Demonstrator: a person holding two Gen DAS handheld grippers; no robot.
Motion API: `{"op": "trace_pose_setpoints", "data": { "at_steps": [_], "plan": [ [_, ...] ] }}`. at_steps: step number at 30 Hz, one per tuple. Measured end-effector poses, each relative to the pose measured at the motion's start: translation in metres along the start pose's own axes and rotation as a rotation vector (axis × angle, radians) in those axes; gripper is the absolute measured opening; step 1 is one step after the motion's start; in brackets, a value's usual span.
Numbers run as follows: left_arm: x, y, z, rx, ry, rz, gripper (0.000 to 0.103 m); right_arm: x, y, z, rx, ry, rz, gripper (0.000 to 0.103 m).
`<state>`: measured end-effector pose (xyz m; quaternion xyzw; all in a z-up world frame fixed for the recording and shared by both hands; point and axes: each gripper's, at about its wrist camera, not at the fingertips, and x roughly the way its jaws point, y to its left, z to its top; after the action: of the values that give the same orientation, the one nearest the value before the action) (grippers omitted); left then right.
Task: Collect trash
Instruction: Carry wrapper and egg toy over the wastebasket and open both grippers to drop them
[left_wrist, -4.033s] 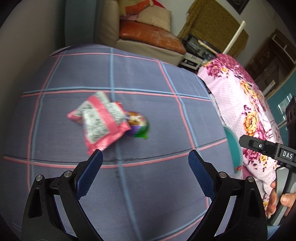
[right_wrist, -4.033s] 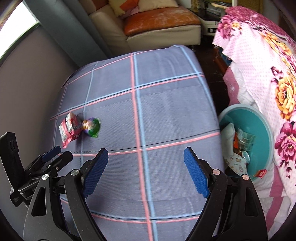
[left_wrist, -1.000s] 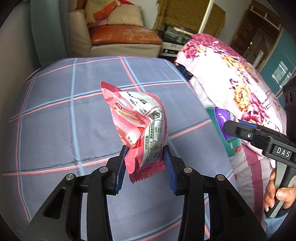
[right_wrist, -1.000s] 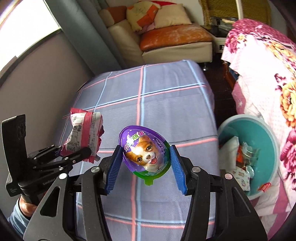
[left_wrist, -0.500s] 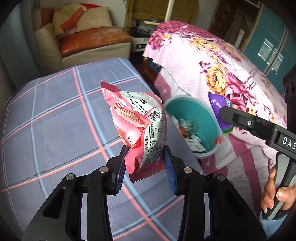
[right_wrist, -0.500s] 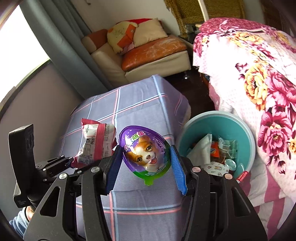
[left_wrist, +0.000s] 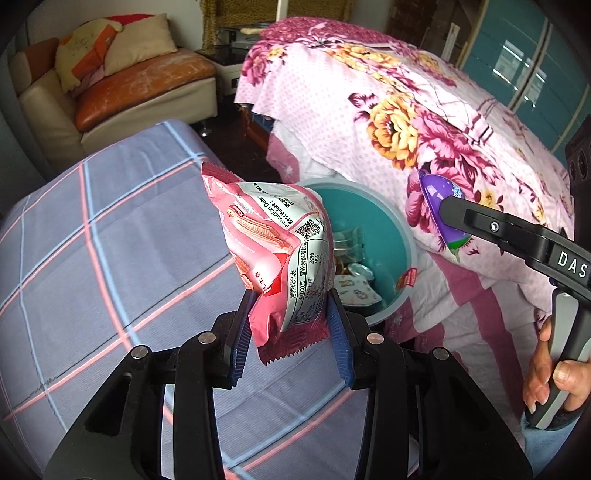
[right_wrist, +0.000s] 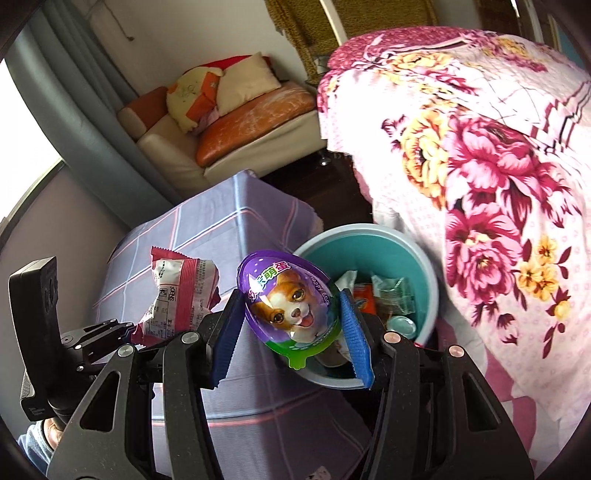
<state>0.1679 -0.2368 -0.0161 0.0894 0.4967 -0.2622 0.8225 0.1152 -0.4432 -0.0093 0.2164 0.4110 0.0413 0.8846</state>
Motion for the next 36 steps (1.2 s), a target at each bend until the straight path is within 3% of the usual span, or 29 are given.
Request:
{"op": "trace_pose_setpoints", "data": {
  "at_steps": [12,28,33,36],
  "plan": [
    [0.04,-0.022,0.02,0.035,0.058,-0.029,0.04,0.012,-0.041,0.008,0.054,0.018,-0.038,0.05],
    [0.085,-0.026,0.039,0.04,0.108,-0.076,0.04,0.03,-0.057,0.03,0.061,0.035,-0.081,0.05],
    [0.09,-0.028,0.04,0.047,0.103,-0.071,0.053,0.032,-0.059,0.034,0.062,0.042,-0.098,0.05],
    [0.089,-0.026,0.041,0.04,0.095,-0.062,0.07,0.033,-0.059,0.035,0.061,0.046,-0.106,0.05]
  ]
}}
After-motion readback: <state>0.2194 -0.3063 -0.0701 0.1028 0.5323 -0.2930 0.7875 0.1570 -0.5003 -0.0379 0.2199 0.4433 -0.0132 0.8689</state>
